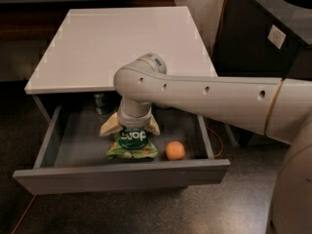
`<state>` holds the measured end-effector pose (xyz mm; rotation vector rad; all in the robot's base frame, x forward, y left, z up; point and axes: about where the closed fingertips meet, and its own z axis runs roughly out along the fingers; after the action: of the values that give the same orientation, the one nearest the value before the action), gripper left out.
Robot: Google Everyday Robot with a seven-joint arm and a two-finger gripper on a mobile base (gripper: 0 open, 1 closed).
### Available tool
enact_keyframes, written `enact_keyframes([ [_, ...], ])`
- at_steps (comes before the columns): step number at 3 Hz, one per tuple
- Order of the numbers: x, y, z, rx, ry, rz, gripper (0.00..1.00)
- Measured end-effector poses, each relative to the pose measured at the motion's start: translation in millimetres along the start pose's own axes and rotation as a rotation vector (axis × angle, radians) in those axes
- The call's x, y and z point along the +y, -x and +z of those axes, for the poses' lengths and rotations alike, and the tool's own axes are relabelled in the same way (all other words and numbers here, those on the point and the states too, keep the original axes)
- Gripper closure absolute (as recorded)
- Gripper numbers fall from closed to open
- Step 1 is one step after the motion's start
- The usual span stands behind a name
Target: Pick green rice chip bag from top drawer and place on counter
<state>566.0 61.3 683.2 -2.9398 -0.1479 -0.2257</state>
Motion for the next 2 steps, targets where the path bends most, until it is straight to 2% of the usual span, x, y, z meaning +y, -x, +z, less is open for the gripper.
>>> enact_keyframes([
  [2,-4,-11,49,-0.02,0.025,-0.101,0.0],
])
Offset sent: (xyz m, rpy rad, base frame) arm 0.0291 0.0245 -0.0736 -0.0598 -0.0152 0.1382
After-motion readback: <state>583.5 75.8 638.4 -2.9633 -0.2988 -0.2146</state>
